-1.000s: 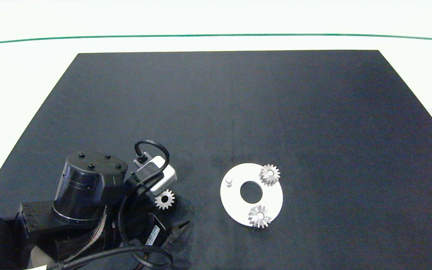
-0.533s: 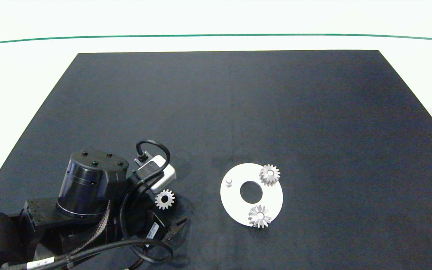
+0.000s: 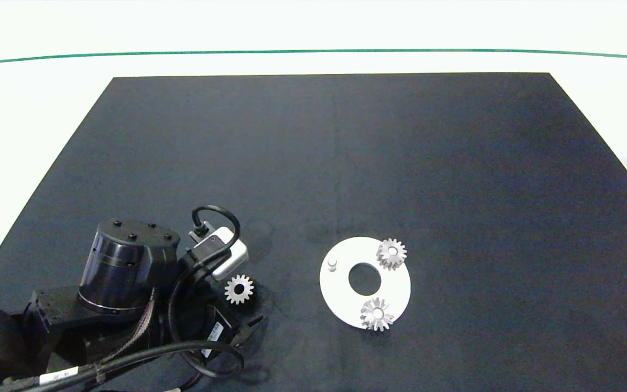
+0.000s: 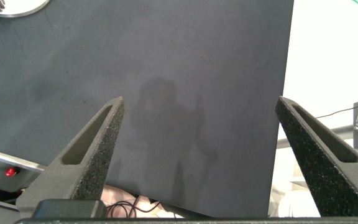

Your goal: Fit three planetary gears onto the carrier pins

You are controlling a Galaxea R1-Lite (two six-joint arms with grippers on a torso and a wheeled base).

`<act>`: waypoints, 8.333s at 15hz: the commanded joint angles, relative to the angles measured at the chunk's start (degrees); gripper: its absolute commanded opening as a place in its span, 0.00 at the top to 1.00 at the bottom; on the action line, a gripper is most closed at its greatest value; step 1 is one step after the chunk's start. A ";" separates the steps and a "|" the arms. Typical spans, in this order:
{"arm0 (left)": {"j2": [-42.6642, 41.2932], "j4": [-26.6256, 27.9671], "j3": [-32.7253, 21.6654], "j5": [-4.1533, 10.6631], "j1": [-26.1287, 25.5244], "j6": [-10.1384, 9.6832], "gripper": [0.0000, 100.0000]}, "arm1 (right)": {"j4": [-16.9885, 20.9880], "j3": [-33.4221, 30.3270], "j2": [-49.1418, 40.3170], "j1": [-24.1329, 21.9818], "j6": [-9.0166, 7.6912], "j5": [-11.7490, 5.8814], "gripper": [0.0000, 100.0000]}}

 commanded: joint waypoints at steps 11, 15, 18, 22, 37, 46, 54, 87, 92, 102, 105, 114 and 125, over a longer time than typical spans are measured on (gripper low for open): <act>2.01 -2.25 0.16 -0.07 0.06 0.48 0.27 | 0.19 -0.27 0.00 0.04 -0.13 -0.14 0.00; 2.10 -2.43 0.42 -0.07 0.32 0.48 0.34 | 0.19 -0.36 0.00 0.04 -0.21 -0.14 0.00; 2.71 -3.48 0.51 -0.07 0.32 0.48 0.40 | 0.19 -0.36 0.00 0.04 -0.21 -0.14 0.00; 3.15 -3.83 0.51 -0.07 0.32 0.57 0.49 | 0.19 -0.36 0.00 0.12 -0.21 -0.05 0.00; 3.15 -3.83 0.25 -0.16 0.32 1.10 0.79 | 0.19 -0.18 0.09 0.12 -0.21 0.03 0.00; 2.36 -3.66 0.51 -0.16 0.06 1.01 0.97 | 0.80 0.26 0.44 0.04 -0.13 0.03 0.00; 1.39 -3.04 -0.46 -0.07 -4.60 0.31 1.00 | 3.53 0.17 0.44 0.04 -0.04 0.03 0.00; 16.69 19.28 -34.82 6.78 -15.67 1.54 1.00 | 3.35 -0.71 0.44 0.21 -0.04 0.03 0.00; 17.04 19.19 -34.74 6.78 -15.41 2.77 1.00 | 3.44 -0.71 0.18 1.09 -0.04 0.03 0.00; 17.30 19.10 -34.82 6.78 -14.79 3.21 1.00 | 3.35 -0.71 0.18 1.71 -0.04 0.03 0.00; 17.65 19.10 -34.82 6.78 -14.18 3.21 1.00 | 3.35 -0.71 0.18 1.71 -0.04 0.03 0.00; 18.18 19.10 -35.44 6.70 -13.91 3.12 1.00 | 3.35 -0.71 0.27 1.71 -0.04 0.03 0.00; 17.65 19.28 -35.26 6.70 -13.91 2.86 0.00 | 3.35 -0.80 0.27 1.71 0.05 0.03 0.00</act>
